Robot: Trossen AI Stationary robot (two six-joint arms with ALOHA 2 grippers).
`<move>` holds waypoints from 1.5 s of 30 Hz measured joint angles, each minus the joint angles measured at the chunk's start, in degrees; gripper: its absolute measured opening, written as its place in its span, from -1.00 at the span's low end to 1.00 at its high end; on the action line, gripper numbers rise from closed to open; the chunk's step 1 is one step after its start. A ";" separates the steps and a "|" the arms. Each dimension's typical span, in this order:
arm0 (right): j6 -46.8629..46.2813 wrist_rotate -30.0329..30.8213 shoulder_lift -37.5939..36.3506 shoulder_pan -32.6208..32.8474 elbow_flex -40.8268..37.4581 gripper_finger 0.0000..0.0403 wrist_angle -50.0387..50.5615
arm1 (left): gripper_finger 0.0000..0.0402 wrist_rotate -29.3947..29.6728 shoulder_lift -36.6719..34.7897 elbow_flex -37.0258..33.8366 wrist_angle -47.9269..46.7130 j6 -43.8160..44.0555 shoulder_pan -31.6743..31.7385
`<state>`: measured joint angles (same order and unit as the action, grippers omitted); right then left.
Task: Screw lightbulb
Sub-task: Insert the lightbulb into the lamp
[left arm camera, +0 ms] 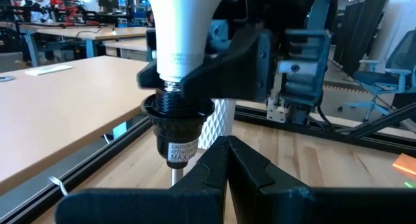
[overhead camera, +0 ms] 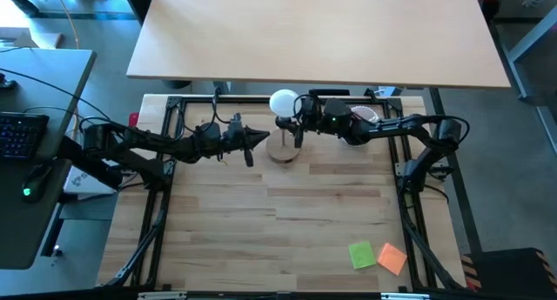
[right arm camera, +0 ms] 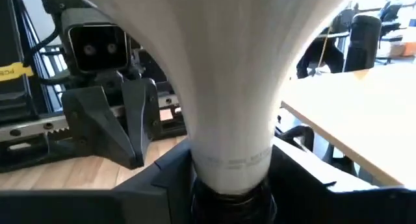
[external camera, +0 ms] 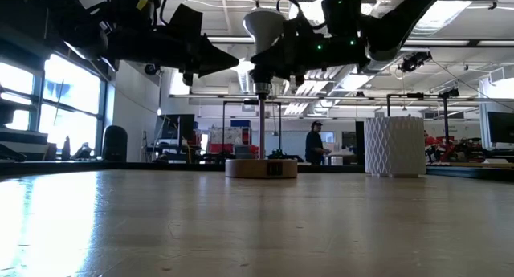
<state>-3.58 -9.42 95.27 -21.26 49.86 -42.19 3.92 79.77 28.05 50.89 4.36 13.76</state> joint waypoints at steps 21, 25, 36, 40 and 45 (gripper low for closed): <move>6.59 -1.56 -1.20 -0.13 0.12 0.20 -1.02 | -1.00 -0.07 0.00 0.00 -0.94 0.48 0.02; 7.61 -1.17 -3.81 -0.24 0.18 0.29 1.72 | -1.00 -0.07 0.00 0.00 -1.11 0.52 0.02; 8.57 0.88 -11.30 -0.24 0.22 0.30 13.80 | -1.00 -0.06 0.00 0.00 -1.28 0.55 0.02; 8.52 2.39 -14.70 -0.24 0.22 0.30 17.80 | -1.00 -0.04 0.00 0.00 -1.46 0.55 0.02; 8.80 3.58 -18.03 -0.04 0.22 0.30 28.18 | -1.00 -0.16 0.00 0.00 -1.36 1.37 0.02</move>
<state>5.22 -5.85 77.24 -21.30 50.09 -14.01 3.76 79.77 28.05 49.53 5.73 13.78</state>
